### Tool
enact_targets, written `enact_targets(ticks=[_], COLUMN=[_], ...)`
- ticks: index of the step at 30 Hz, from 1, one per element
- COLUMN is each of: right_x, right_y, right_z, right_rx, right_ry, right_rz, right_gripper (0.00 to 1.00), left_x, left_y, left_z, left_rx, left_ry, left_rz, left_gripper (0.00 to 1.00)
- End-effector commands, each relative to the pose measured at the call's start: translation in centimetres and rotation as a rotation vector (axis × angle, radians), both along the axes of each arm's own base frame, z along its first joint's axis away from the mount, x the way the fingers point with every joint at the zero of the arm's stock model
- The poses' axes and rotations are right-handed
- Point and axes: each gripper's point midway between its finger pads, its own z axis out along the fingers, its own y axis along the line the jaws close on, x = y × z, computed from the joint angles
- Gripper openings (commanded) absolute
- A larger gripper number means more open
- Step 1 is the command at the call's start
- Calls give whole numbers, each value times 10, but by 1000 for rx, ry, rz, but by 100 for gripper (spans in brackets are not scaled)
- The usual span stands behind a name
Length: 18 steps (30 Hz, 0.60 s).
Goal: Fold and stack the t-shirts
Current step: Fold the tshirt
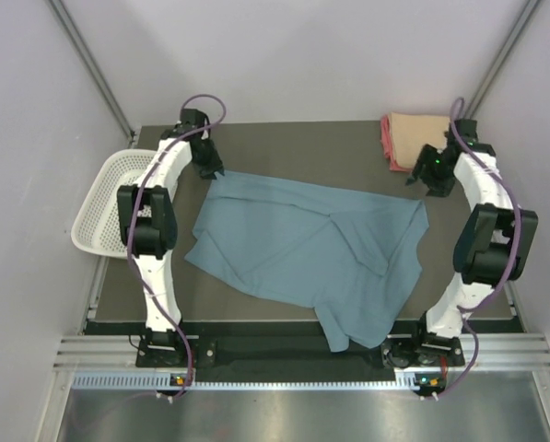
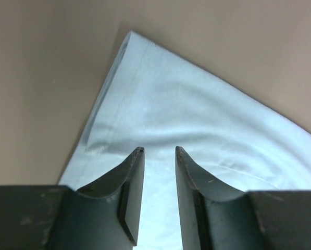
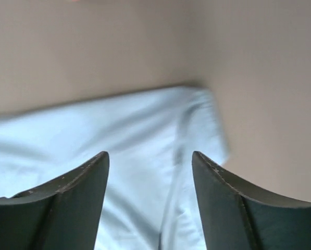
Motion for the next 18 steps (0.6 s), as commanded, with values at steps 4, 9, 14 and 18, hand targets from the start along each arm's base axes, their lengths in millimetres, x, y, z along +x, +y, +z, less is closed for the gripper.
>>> enact_targets(ticks=[4, 9, 14, 18], right_x=[-33, -92, -183, -245], right_y=[110, 192, 235, 248], right_z=[34, 26, 5, -10], right_rx=[14, 111, 224, 182], right_ry=[-38, -8, 69, 124], right_rz=[362, 647, 883, 1068], right_gripper=[70, 71, 69, 65], left_x=[-28, -70, -124, -175], left_y=[-11, 6, 21, 24], left_z=[19, 20, 17, 12], left_rx=[-87, -3, 55, 42], left_ry=[30, 90, 135, 182], left_rz=[29, 31, 49, 87], left_gripper=[35, 36, 36, 35])
